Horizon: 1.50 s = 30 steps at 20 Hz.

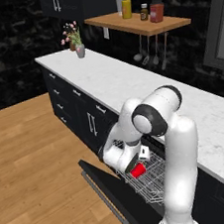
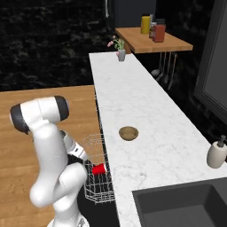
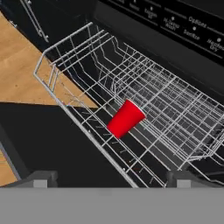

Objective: Pick up the cup and bowl from the counter, place them in the dishwasher, and close the dishwasher door.

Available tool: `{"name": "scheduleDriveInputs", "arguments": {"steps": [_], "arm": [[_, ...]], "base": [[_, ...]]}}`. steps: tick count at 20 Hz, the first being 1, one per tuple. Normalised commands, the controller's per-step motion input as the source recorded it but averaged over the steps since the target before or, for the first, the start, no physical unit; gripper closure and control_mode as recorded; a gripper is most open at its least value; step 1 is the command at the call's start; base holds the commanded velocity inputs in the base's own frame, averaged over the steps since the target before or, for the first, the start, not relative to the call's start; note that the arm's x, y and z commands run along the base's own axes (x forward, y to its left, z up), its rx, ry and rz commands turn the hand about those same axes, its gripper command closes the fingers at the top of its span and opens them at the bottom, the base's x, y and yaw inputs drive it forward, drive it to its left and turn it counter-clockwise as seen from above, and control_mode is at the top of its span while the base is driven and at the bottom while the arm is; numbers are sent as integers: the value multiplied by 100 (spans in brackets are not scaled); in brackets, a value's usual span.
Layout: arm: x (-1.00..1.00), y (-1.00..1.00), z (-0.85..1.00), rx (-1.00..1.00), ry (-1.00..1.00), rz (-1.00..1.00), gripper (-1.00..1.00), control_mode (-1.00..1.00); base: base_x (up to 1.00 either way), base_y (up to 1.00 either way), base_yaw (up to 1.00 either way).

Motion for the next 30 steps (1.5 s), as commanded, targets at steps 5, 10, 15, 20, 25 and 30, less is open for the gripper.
{"name": "scheduleDriveInputs", "arguments": {"steps": [5, 10, 15, 20, 25, 30], "arm": [[-53, 2, 100, -8, -1, 0, -100, -100], [-6, 44, 100, -1, -30, 0, -100, -100], [4, 41, 100, 0, -35, 0, -100, -100], [9, 15, 100, 0, -41, 0, -100, -100], [1, -10, 100, 0, -36, 0, -100, -100], [0, -34, 100, -1, -7, 1, -100, -100]], "base": [[0, 0, 0], [0, 0, 0], [0, 0, 0], [0, 0, 0], [0, 0, 0], [0, 0, 0]]}}
